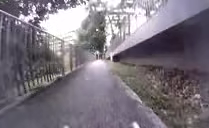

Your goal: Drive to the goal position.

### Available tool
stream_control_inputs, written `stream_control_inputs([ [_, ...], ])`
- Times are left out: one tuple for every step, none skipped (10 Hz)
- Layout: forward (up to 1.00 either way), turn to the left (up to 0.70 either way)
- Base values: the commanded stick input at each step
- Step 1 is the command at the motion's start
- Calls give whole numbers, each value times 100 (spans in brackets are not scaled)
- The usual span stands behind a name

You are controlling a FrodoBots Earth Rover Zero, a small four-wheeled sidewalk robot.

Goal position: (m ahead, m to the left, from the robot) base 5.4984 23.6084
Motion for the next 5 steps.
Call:
stream_control_inputs([
  [70, 3],
  [70, 3],
  [70, 3],
  [70, 3],
  [70, 3],
])
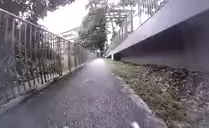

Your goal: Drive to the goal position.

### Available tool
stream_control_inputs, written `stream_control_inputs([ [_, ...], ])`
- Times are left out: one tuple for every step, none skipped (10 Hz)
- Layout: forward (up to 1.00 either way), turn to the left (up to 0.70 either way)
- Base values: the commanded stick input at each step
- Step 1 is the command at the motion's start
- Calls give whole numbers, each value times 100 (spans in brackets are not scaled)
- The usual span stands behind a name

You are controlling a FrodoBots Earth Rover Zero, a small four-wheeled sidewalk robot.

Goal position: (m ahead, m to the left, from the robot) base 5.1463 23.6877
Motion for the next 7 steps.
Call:
stream_control_inputs([
  [70, 3],
  [70, 3],
  [70, 3],
  [70, 3],
  [70, 3],
  [70, 3],
  [70, 3],
])
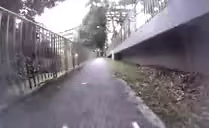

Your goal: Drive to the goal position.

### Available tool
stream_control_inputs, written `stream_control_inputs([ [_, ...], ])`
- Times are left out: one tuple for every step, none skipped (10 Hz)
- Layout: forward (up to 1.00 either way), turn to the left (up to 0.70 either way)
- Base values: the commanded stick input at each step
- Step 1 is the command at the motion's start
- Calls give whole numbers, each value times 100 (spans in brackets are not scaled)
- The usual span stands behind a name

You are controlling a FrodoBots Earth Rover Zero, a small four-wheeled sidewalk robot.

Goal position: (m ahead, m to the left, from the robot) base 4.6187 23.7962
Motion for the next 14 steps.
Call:
stream_control_inputs([
  [70, 3],
  [70, 3],
  [70, 3],
  [70, 3],
  [70, 3],
  [70, 3],
  [70, 3],
  [70, 3],
  [70, 3],
  [70, 3],
  [70, 3],
  [70, 3],
  [70, 3],
  [70, 3],
])
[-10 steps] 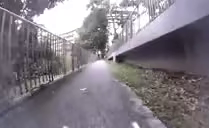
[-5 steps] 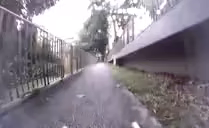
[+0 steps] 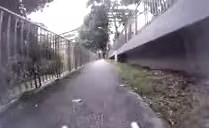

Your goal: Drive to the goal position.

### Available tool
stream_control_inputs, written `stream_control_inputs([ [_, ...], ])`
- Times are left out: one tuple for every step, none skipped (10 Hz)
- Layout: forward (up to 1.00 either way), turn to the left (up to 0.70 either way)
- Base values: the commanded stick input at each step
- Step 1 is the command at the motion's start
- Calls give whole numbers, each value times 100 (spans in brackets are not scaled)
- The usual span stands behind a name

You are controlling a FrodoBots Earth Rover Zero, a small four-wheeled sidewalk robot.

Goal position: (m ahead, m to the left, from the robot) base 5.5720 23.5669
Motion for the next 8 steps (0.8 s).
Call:
stream_control_inputs([
  [70, 3],
  [70, 3],
  [70, 3],
  [70, 3],
  [70, 3],
  [70, 3],
  [70, 3],
  [70, 3],
])
